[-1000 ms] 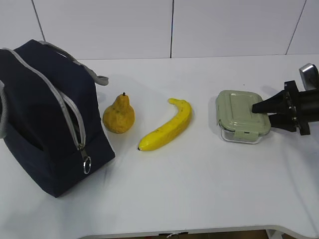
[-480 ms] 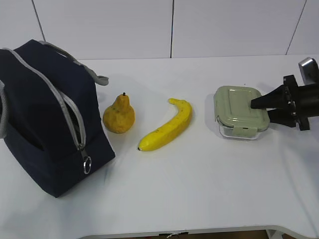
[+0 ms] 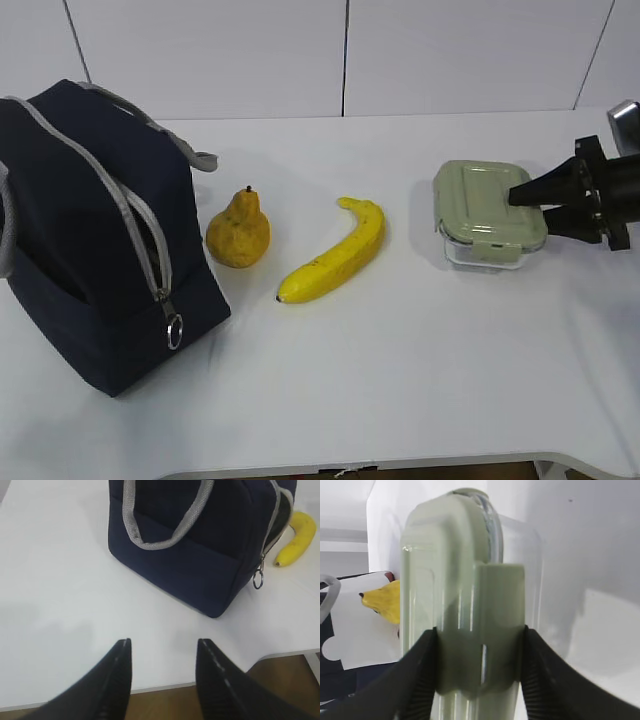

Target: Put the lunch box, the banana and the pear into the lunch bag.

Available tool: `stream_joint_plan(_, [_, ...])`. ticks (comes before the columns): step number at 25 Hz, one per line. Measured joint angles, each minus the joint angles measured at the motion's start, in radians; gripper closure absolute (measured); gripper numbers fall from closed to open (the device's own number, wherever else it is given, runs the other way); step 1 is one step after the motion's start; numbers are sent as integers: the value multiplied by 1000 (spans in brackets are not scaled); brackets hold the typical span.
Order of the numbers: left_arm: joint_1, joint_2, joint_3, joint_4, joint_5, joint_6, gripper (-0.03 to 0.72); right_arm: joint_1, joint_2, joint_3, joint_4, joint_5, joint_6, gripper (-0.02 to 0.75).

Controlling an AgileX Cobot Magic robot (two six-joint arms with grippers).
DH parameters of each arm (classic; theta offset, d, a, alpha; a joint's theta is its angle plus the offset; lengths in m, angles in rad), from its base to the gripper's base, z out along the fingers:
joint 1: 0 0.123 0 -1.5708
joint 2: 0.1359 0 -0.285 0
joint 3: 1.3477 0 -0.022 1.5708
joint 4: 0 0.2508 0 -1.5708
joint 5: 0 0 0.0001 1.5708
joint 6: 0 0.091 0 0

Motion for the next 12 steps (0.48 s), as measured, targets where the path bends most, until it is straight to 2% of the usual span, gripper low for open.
stream_joint_plan(7, [0, 11, -88, -64, 4, 0, 383, 0, -36, 0, -5, 2, 22, 370])
stream_joint_plan(12, [0, 33, -129, -144, -131, 0, 383, 0, -64, 0, -14, 6, 41, 370])
